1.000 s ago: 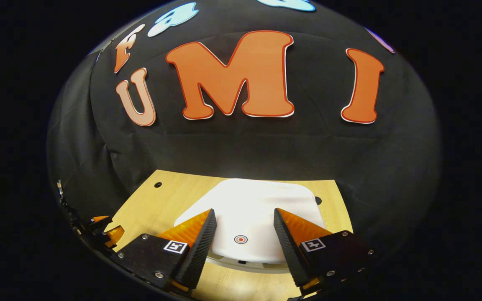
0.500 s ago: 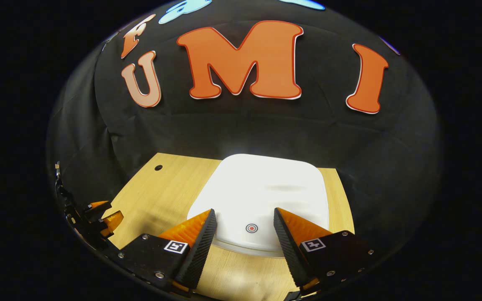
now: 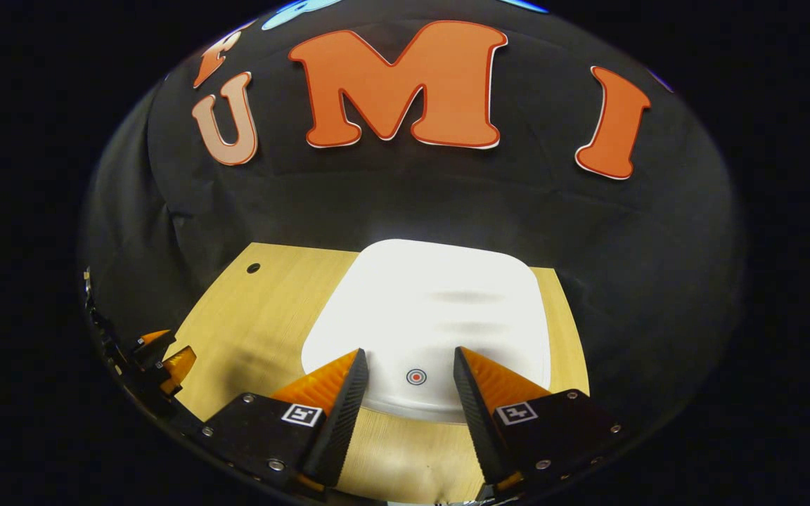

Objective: Press the lid of the desktop garbage bin to open it, pick up the crumpled paper on the desktop and throw it into the bin, then pick up the pop can on the desktop and drop it into the bin, and finally close the garbage bin lid.

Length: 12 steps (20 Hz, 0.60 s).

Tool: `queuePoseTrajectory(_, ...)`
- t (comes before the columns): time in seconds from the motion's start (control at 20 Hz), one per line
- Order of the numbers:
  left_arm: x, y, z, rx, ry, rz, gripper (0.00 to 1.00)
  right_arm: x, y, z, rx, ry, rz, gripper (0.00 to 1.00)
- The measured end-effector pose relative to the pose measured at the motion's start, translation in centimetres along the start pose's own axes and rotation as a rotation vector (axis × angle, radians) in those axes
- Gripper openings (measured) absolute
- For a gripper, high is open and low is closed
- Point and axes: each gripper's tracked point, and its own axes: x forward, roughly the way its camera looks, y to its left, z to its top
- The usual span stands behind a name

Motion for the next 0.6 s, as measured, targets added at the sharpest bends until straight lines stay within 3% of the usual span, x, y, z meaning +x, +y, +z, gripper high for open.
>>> queuePoseTrajectory(0.3,0.14,-0.05,-0.07,-0.013,0.004,0.005,0.88,0.05,-0.23,-0.38,0.019,0.001,-0.019,0.65)
queuePoseTrajectory(0.45,0.19,-0.07,-0.08,-0.012,0.003,0.005,0.9,0.23,-0.26,-0.67,0.035,0.01,-0.035,0.55)
queuePoseTrajectory(0.6,0.14,-0.07,0.03,-0.014,0.001,0.002,0.9,-0.09,0.33,-0.84,0.027,0.016,-0.033,0.54)
